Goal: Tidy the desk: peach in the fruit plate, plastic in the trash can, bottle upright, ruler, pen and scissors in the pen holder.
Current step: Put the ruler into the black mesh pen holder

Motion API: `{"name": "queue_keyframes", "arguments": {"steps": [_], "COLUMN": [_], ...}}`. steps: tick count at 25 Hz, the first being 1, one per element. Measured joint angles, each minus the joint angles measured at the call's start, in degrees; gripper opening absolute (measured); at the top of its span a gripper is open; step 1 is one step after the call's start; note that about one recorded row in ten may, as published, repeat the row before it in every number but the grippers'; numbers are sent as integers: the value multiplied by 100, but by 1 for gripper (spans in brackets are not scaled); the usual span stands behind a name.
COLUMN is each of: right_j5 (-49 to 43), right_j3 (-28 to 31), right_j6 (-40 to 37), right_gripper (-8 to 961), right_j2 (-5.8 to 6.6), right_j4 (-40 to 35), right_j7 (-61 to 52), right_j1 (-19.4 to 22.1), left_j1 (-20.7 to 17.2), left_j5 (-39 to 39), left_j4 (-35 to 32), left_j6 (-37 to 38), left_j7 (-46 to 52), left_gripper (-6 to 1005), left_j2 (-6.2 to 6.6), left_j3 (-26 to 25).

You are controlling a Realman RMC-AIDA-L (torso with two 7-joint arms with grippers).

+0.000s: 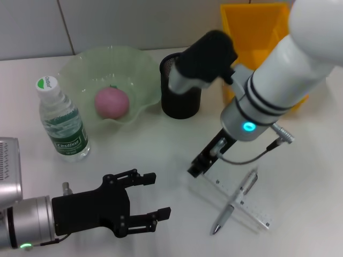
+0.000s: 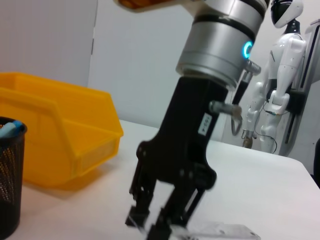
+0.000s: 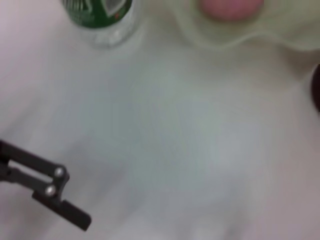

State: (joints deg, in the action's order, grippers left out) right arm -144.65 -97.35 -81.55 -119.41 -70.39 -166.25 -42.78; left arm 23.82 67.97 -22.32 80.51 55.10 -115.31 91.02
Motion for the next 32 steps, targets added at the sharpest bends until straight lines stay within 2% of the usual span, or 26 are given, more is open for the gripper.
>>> {"name": "queue_keyframes", "arguments": {"steps": [6,7,9,12,13,17,19,22,26,27,28,32], "right_j5": [111,314,423,1127,1127,2178,2414,3262,3908,4277,4277,4789], "right_j3": [999,1373,1500,2152,2152,2872,2991,3408,3712,3902,3902,4334], "right_j6": [-223,-240,-244,-207,-207,-60,-20,158,301,380,380,646], "right_gripper": [380,380,380,380,380,380,380,380,380,380,380,379], "right_j2": [10,19,20,23,23,23,21,21,23,31,31,39], "right_j4": [-403,-546,-592,-796,-796,-878,-869,-664,-285,51,51,842], "right_j7": [452,665,775,1511,1511,2623,2885,3903,4695,5125,5125,5995], "right_j1": [167,243,276,515,515,847,916,1103,1137,1082,1082,862], "left_j1": [2,14,21,39,39,45,45,50,59,59,72,104], "left_j5": [-3,-4,-4,0,0,-6,-7,-9,-16,-16,-18,-19], "left_j4": [0,0,0,0,0,0,0,0,0,0,0,0], "left_j6": [41,44,45,48,48,61,62,62,62,62,62,19], "left_j7": [5,4,4,5,5,13,17,20,10,10,7,5], "left_gripper": [804,804,804,804,804,804,804,804,804,804,804,804], "left_j2": [8,5,1,-18,-18,-39,-42,-51,-72,-72,-84,-138], "left_j3": [-8,-7,-6,-6,-6,-6,-6,-7,-13,-13,-20,-55]}}
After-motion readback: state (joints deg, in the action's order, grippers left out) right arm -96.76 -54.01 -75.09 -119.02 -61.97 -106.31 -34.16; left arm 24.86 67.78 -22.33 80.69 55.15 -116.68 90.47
